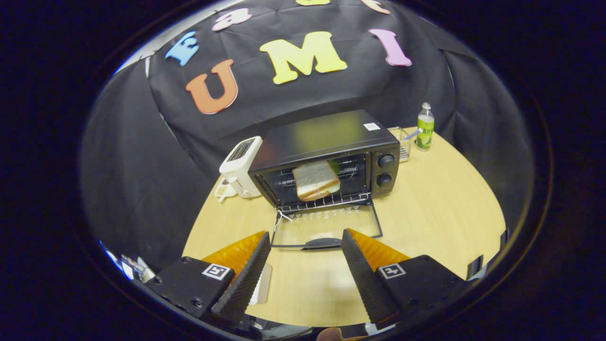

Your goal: Open the toaster oven, put the food inside, and close the toaster oven door.

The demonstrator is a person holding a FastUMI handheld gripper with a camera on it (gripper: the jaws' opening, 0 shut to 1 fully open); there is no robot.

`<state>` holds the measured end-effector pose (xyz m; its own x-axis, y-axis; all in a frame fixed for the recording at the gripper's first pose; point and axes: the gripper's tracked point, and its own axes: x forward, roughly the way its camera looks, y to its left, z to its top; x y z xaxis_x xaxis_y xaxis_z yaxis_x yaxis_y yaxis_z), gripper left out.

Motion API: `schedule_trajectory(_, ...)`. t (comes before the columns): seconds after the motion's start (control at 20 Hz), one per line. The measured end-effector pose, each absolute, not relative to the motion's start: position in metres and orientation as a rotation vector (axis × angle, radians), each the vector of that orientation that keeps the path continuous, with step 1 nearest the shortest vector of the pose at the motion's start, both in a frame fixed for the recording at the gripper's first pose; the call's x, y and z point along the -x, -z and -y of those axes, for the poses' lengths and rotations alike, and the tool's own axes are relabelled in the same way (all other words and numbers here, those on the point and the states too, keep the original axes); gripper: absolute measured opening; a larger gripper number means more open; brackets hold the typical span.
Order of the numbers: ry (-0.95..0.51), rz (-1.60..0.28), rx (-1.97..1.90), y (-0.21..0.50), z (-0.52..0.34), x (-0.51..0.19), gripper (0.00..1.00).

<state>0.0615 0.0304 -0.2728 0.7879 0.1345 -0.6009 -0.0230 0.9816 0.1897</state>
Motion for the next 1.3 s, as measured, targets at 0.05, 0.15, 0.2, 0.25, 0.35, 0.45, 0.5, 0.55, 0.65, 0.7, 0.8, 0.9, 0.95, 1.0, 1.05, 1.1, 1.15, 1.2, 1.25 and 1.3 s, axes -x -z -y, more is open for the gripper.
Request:
schedule_trajectory(0.05,-0.080,-0.655,-0.144,0.276,-0.029,-0.056,0.98)
schedule_trajectory(0.15,-0.081,-0.659,-0.097,0.288,-0.027,-0.050,0.99)
schedule_trajectory(0.2,-0.085,-0.669,-0.090,0.296,-0.028,-0.048,0.99)
schedule_trajectory(0.25,-0.083,-0.684,-0.082,0.307,-0.028,-0.046,0.99)
schedule_trajectory(0.35,-0.070,-0.711,-0.069,0.327,-0.025,-0.040,0.99)
schedule_trajectory(0.45,-0.060,-0.735,-0.080,0.349,-0.027,-0.037,0.99)
schedule_trajectory(0.5,-0.047,-0.749,-0.090,0.359,-0.026,-0.039,0.99)
schedule_trajectory(0.55,-0.042,-0.764,-0.098,0.371,-0.028,-0.040,0.99)
schedule_trajectory(0.65,-0.024,-0.783,-0.096,0.388,-0.028,-0.047,1.00)
schedule_trajectory(0.7,-0.013,-0.784,-0.092,0.396,-0.027,-0.054,0.99)
schedule_trajectory(0.8,0.006,-0.802,-0.097,0.416,-0.028,-0.067,0.99)
schedule_trajectory(0.9,0.039,-0.819,-0.088,0.434,-0.023,-0.080,1.00)
schedule_trajectory(0.95,0.046,-0.832,-0.084,0.443,-0.023,-0.085,1.00)
schedule_trajectory(1.0,0.051,-0.840,-0.076,0.450,-0.023,-0.089,1.00)
schedule_trajectory(1.05,0.053,-0.845,-0.068,0.455,-0.023,-0.093,1.00)
schedule_trajectory(1.1,0.053,-0.845,-0.058,0.459,-0.024,-0.097,1.00)
schedule_trajectory(1.15,0.052,-0.842,-0.052,0.460,-0.025,-0.100,1.00)
schedule_trajectory(1.2,0.052,-0.841,-0.046,0.461,-0.026,-0.105,1.00)
schedule_trajectory(1.25,0.050,-0.842,-0.041,0.463,-0.027,-0.108,1.00)
schedule_trajectory(1.3,0.053,-0.843,-0.038,0.464,-0.026,-0.111,1.00)
